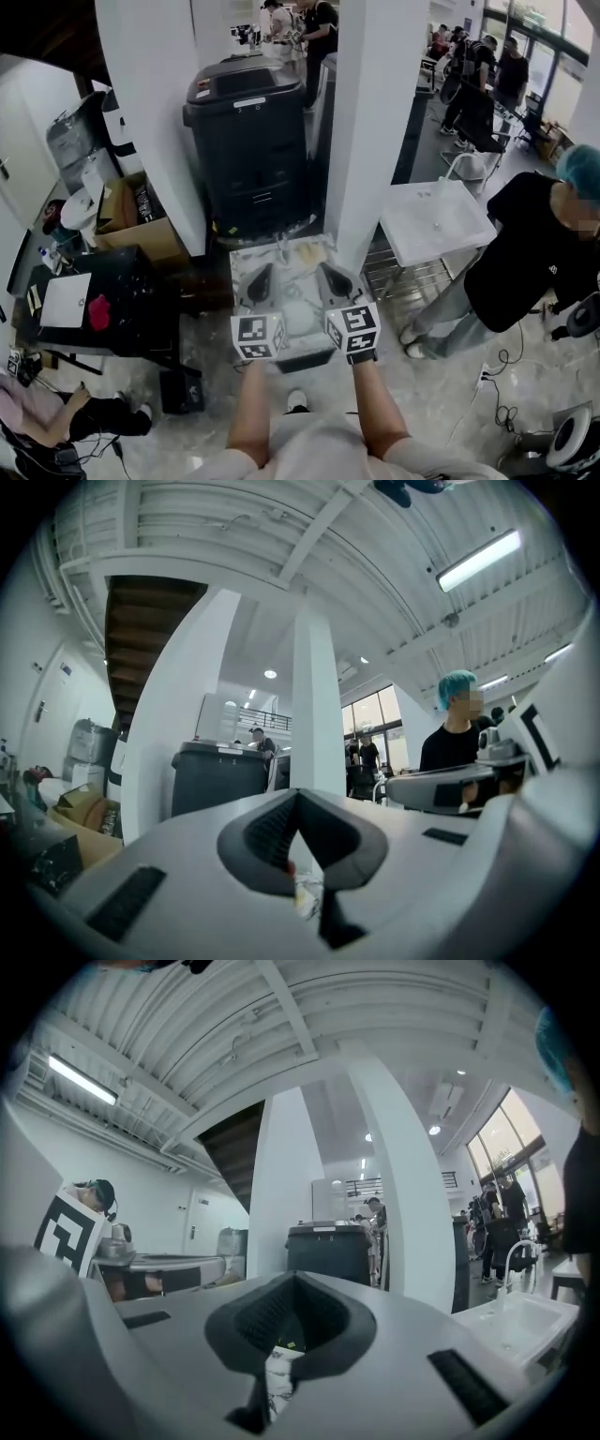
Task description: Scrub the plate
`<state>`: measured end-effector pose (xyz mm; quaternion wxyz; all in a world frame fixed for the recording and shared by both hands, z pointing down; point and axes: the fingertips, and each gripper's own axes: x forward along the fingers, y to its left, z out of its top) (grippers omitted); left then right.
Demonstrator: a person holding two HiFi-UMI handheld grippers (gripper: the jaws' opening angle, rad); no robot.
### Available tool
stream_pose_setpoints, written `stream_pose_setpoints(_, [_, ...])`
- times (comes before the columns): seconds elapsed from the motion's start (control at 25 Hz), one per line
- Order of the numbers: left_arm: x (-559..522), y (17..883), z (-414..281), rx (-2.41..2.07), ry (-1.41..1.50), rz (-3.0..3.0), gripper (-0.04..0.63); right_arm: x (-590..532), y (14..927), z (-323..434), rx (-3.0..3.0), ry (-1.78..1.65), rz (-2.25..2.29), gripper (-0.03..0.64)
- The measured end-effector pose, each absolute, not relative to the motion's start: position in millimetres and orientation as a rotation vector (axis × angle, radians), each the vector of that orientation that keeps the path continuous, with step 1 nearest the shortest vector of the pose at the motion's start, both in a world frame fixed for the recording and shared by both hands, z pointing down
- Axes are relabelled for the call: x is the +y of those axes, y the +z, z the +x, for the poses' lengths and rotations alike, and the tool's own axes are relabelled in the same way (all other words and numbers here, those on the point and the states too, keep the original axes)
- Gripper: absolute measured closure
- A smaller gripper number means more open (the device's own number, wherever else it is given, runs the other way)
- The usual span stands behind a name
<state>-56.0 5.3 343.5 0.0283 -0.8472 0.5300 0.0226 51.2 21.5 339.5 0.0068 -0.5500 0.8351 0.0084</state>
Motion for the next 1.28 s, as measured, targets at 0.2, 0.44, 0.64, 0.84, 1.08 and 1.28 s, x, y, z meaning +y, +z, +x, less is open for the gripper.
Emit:
stream_pose_setpoints(0.2, [-33.4, 363.8, -76.0, 1.61, 0.026, -2.678, 0.588, -19.3, 359.7, 16.4, 2.685, 0.036, -1.769, 0.615])
stream_pose_setpoints(0.44, [-64.2, 416.1, -82.7, 1.574, -0.168, -2.73, 0.588, -59.5, 418.3, 3.0, 2.929, 0.117, -1.933, 0.615])
stream_pose_setpoints(0.64, [-93.7, 456.8, -87.3, 1.591, -0.324, -2.807, 0.588, -89.1, 442.7, 12.3, 2.96, -0.013, -1.912, 0.615])
stream_pose_setpoints(0.84, [-118.6, 502.7, -76.9, 1.579, -0.593, -2.86, 0.586, -127.0, 465.2, 42.1, 2.984, -0.12, -1.926, 0.615])
stream_pose_setpoints(1.08, [-118.4, 587.7, -60.7, 1.508, -0.953, -3.004, 0.586, -147.3, 523.4, 68.3, 3.053, -0.314, -1.931, 0.615])
stream_pose_setpoints(1.28, [-109.6, 661.6, -48.8, 1.582, -1.056, -3.191, 0.586, -158.8, 566.3, 73.5, 3.123, -0.436, -1.882, 0.615])
